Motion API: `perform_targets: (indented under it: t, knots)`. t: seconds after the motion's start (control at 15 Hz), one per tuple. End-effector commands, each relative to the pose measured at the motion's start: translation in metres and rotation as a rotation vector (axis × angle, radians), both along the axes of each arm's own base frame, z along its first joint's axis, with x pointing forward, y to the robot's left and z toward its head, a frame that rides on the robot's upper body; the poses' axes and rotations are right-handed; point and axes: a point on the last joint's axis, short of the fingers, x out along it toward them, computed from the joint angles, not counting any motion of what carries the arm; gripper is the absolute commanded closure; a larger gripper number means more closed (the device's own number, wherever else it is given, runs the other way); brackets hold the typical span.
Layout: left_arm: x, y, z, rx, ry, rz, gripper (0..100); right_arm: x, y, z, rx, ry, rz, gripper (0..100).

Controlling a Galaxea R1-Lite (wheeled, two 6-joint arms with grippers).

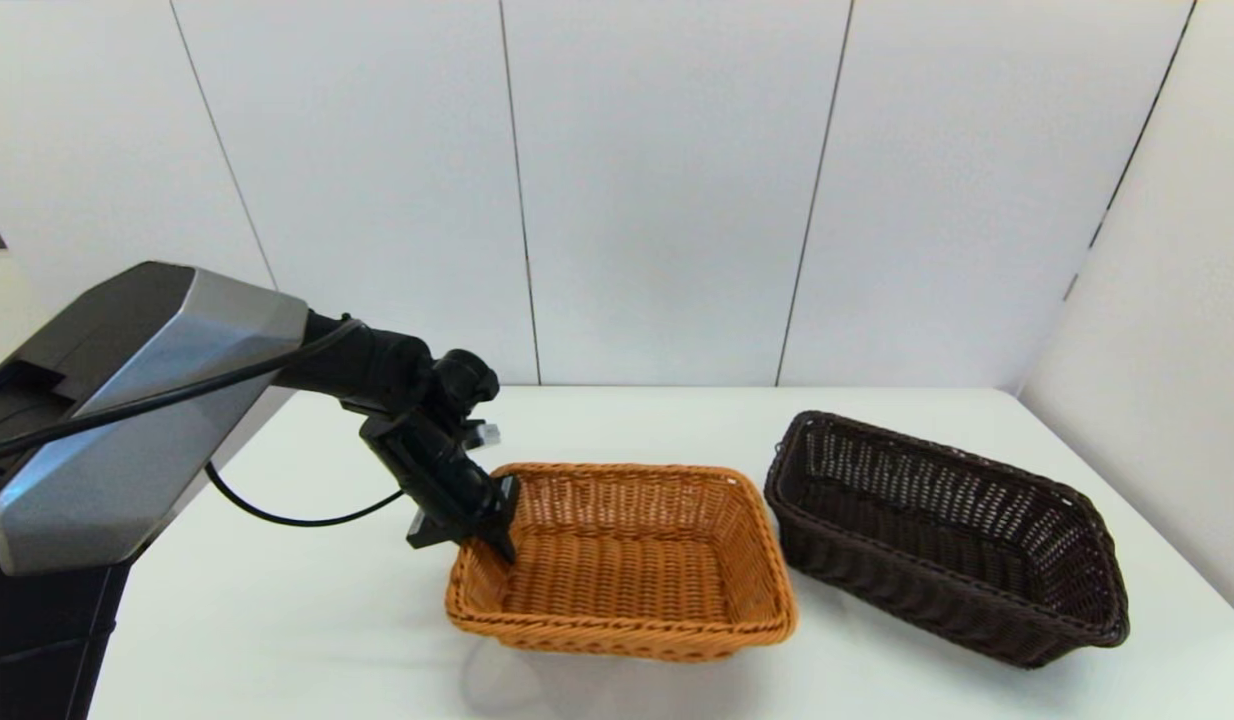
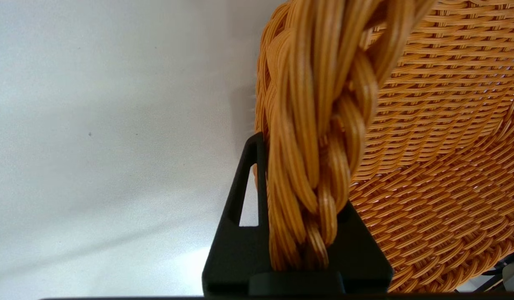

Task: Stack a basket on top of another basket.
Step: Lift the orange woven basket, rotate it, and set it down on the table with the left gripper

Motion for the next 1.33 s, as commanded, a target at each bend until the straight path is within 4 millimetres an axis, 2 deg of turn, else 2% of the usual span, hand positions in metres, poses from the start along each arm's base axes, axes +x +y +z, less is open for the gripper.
perform_targets:
  t: [0.07,1.13,1.2,1.33]
  knots:
    - [0.0011,-0.0001,-0.0008,-0.001,0.004,0.002,100,0.0,0.0,0.0,-0.001,0.0,0.0,0]
    - [0.0103,-0.0014,-0.0024,-0.005,-0.009,0.007,100,0.0,0.0,0.0,-0.001,0.0,0.0,0]
    - [0.0101,-0.0013,-0.0027,-0.005,-0.008,0.007,0,0.0,0.0,0.0,-0.001,0.0,0.0,0]
    - [0.0094,-0.0017,-0.0033,-0.004,-0.005,0.004,0,0.0,0.0,0.0,-0.001,0.0,0.0,0]
